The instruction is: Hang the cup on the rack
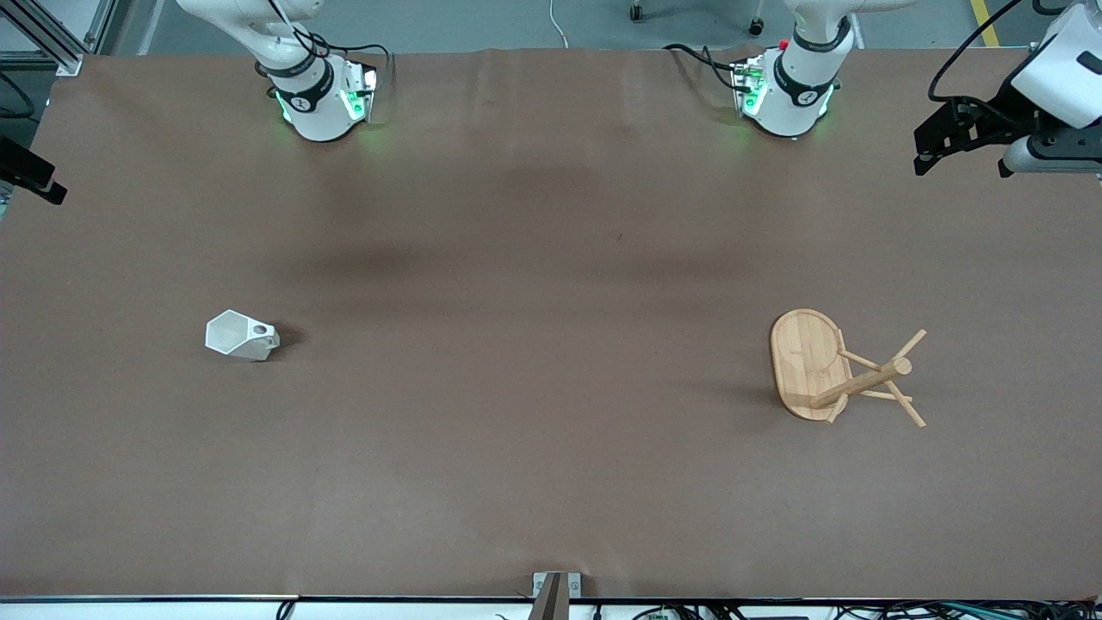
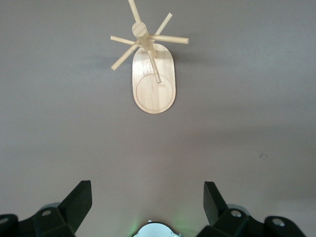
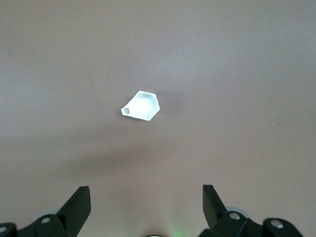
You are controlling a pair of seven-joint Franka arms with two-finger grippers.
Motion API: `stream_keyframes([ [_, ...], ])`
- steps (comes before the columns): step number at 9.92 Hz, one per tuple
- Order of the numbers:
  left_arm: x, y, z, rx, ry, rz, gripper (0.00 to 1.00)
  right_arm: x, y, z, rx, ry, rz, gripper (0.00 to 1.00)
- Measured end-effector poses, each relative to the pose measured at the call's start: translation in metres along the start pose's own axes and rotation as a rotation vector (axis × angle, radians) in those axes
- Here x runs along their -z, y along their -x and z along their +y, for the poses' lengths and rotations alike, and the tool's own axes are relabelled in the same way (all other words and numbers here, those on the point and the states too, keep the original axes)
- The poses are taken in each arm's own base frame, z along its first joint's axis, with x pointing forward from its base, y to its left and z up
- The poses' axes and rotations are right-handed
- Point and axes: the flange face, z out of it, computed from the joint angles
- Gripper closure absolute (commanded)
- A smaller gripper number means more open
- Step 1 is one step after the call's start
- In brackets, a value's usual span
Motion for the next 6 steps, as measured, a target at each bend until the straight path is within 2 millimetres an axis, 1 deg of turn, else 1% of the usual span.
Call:
stream_keyframes([
  [1,-0.004,-0.003,0.002,-0.004,0.001,-0.008,0.00,-0.014,-0.006,-0.002,0.003,0.002,-0.030,0.00],
  [2,-0.007,-0.005,0.003,-0.006,0.001,-0.014,0.00,-0.040,-0.020,-0.007,0.012,0.005,-0.053,0.00],
  [3,-0.008,-0.006,0.003,-0.007,0.002,-0.016,0.00,-0.079,-0.039,-0.018,0.034,0.009,-0.065,0.00],
  [4,-0.009,-0.007,0.003,-0.008,0.002,-0.018,0.00,-0.124,-0.056,-0.027,0.070,0.013,-0.080,0.00],
  [5,-0.012,-0.009,0.005,-0.011,0.002,-0.024,0.00,-0.163,-0.067,-0.031,0.105,0.014,-0.080,0.00],
  [6,-0.016,-0.011,0.007,-0.016,0.003,-0.032,0.00,-0.196,-0.072,-0.031,0.137,0.014,-0.066,0.00],
])
